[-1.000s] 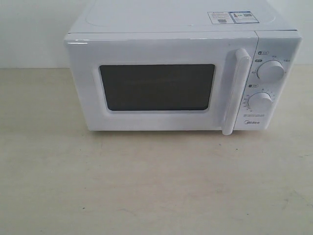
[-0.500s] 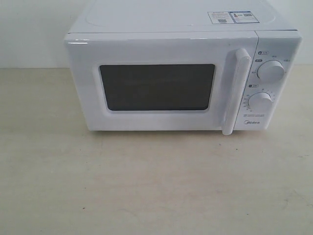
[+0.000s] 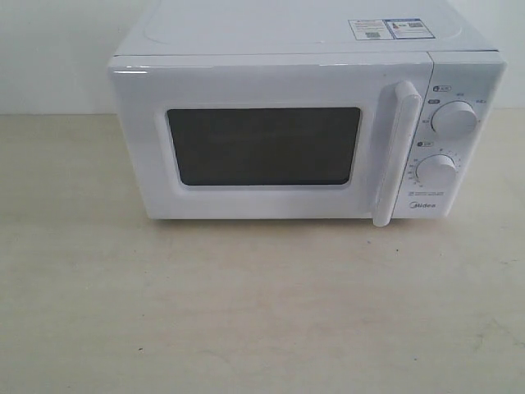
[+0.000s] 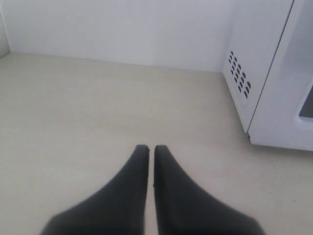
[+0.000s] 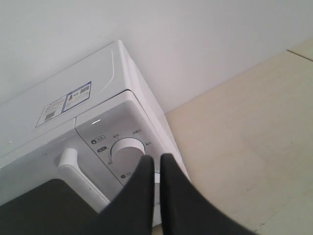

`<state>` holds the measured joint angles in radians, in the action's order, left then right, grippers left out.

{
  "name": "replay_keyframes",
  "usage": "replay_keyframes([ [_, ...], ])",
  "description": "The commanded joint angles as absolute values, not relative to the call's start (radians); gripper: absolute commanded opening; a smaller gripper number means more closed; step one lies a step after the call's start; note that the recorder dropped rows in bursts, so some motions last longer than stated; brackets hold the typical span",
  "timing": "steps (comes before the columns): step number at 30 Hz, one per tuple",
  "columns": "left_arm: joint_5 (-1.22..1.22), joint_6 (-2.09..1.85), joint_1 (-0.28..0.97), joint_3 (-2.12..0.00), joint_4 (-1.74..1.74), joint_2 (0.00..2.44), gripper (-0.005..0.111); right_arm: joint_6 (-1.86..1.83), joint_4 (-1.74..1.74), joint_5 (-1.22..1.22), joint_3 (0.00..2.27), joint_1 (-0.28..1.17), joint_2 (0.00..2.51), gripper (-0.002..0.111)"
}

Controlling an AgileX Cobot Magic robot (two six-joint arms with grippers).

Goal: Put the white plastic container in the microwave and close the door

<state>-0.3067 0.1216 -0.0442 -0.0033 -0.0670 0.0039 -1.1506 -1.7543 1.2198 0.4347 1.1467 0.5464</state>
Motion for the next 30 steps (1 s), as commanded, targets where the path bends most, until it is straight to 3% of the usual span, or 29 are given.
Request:
replay_keyframes([
  [1, -0.307, 0.117, -0.042, 0.000, -0.059, 0.000, 0.004, -1.157, -1.744, 1.221, 0.430, 1.149, 0.543, 0.000],
  [4, -0.307, 0.117, -0.042, 0.000, -0.059, 0.000, 0.004, -1.212, -1.744, 1.221, 0.430, 1.149, 0.540, 0.000],
  [8, -0.307, 0.117, -0.042, 0.000, -0.061, 0.000, 0.004, -1.264, -1.744, 1.134, 0.430, 0.958, 0.512, 0.000],
  [11, -0.307, 0.117, -0.042, 0.000, -0.061, 0.000, 0.004, -1.407, -1.744, 0.704, 0.430, 0.670, 0.455, 0.000],
  [13, -0.307, 0.117, -0.042, 0.000, -0.064, 0.000, 0.004, -1.456, -1.744, 0.375, 0.416, 0.385, 0.363, 0.000],
  [17, -0.307, 0.117, -0.042, 0.000, -0.064, 0.000, 0.004, -1.440, -1.744, 0.234, 0.307, 0.137, 0.182, 0.000],
  [22, -0.307, 0.117, -0.042, 0.000, -0.064, 0.000, 0.004, -1.421, -1.744, 0.234, 0.176, 0.097, 0.012, 0.000],
  [30, -0.307, 0.117, -0.042, 0.000, -0.064, 0.000, 0.004, -1.408, -1.744, 0.140, 0.071, 0.101, 0.000, 0.000],
])
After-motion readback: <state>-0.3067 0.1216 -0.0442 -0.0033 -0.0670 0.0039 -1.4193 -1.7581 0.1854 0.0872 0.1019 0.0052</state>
